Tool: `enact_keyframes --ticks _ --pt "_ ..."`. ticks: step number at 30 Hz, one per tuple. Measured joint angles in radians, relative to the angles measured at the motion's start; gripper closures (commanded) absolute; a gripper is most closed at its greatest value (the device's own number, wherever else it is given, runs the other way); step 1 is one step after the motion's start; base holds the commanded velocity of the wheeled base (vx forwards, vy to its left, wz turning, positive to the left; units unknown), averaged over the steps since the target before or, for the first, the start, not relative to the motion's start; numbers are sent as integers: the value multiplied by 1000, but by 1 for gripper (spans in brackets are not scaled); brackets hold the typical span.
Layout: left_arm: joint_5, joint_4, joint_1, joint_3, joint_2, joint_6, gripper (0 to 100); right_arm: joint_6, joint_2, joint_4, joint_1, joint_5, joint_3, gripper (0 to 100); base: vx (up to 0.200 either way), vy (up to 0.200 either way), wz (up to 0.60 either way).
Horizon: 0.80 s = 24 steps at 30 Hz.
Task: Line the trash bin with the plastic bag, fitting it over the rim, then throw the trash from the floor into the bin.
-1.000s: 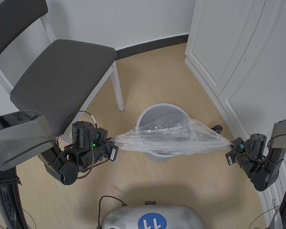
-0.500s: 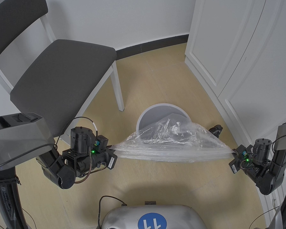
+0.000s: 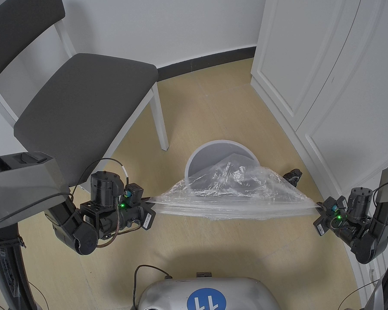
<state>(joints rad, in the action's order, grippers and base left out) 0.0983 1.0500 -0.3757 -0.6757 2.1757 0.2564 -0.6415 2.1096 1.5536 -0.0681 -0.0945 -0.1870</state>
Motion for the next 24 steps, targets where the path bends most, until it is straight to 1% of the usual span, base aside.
enact_keyframes --ticks 5,11,17,24 --pt "-7 12 -6 -11 13 -1 100 -7 27 0 1 -5 -15 100 0 0 0" --pt "-28 70 -12 -28 47 0 100 -4 70 0 -8 -16 -43 100 0 0 0" --pt "-91 121 -26 -49 88 0 100 -7 123 -1 -24 -28 -63 100 0 0 0" --pt "-189 190 -38 -113 147 -2 100 4 177 -1 -46 -95 -124 100 0 0 0"
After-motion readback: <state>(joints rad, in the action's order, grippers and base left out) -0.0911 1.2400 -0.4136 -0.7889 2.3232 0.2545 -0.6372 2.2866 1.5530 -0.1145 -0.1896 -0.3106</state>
